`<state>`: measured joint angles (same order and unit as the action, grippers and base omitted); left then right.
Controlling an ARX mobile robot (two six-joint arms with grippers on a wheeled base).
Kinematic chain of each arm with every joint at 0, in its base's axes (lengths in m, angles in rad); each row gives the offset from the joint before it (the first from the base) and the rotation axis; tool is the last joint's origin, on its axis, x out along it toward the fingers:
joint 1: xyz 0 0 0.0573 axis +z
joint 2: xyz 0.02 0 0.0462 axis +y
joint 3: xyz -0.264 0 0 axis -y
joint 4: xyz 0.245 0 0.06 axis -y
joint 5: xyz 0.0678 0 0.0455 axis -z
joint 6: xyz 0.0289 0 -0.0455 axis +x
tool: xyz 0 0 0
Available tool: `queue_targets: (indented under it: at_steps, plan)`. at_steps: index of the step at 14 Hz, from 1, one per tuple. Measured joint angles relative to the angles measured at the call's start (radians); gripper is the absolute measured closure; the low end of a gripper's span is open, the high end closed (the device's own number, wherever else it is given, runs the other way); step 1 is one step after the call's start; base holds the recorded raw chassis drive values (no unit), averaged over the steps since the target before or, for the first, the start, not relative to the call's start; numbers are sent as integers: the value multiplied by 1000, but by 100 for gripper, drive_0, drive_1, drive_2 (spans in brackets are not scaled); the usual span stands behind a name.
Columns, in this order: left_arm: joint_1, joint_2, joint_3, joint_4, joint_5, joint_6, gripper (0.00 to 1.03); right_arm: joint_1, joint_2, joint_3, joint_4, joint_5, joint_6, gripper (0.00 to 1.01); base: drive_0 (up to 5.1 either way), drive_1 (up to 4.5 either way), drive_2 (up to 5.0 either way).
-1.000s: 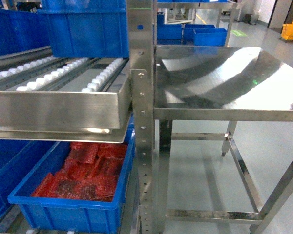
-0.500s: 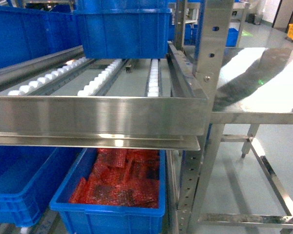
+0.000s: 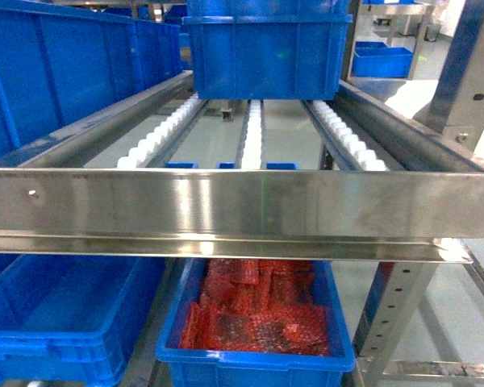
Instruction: Pick blue part to blue bin on bottom shelf
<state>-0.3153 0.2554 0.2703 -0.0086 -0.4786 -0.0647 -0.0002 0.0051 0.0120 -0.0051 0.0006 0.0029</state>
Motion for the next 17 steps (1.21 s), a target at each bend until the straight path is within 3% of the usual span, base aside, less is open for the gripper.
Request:
queue_targets:
  at_steps: [8,17]
  plan:
    - [0,-1,0,1,-1,0,60,0,0,0,3,0,0,3,-488,332,156]
    - [2,0,0,1,0,-6,60,0,0,0,1,-3,0,3,-7,-7,-7]
